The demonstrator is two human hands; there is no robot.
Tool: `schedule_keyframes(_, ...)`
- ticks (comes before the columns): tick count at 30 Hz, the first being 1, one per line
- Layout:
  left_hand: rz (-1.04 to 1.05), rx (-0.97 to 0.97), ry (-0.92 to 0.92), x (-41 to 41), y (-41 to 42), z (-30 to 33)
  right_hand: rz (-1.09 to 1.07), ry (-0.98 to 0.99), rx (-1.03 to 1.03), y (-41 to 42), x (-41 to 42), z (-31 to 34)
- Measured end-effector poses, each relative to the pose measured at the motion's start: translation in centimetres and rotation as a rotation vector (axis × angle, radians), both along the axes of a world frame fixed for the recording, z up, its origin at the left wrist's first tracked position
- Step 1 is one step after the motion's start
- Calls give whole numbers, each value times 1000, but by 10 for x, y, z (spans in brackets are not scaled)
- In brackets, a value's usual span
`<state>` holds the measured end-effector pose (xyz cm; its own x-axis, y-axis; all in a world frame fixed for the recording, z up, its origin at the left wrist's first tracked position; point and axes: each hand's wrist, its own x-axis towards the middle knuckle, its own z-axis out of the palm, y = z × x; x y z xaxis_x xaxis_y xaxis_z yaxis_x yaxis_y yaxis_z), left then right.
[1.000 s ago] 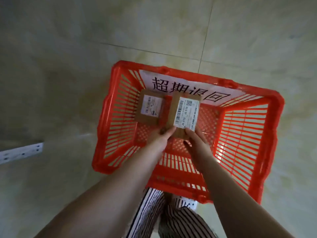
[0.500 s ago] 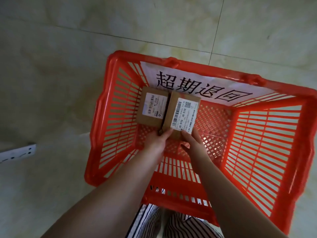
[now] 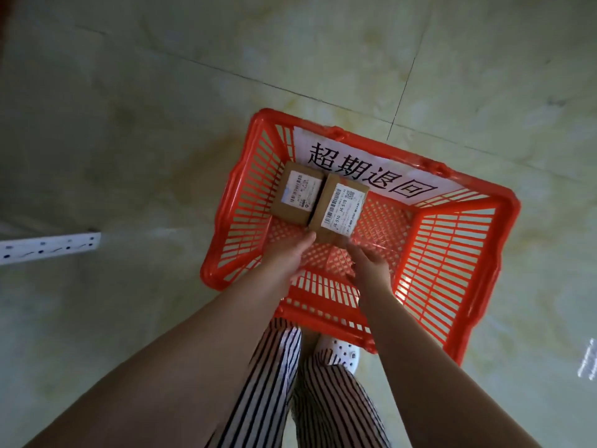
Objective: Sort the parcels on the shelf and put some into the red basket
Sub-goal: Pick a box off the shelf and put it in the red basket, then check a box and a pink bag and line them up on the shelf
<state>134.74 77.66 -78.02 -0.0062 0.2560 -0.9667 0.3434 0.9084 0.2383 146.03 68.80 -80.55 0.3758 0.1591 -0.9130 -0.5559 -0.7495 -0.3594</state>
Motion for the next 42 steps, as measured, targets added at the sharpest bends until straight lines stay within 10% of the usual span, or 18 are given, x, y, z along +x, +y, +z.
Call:
schedule_keyframes(8,274,162,-154,-69,-2,218,34,296,331,20,-32,233)
schedule_keyframes(20,929,643,-275,-292,-103,550,782,457,658,51,-222,547)
schedule_keyframes(29,1336,878,-212,-455,-238,642,1235,599,754,-25,-450,658)
schedule_keyframes(42,1567,1110,-79,-734,-422,737,1359,645,788,-179,-746,751)
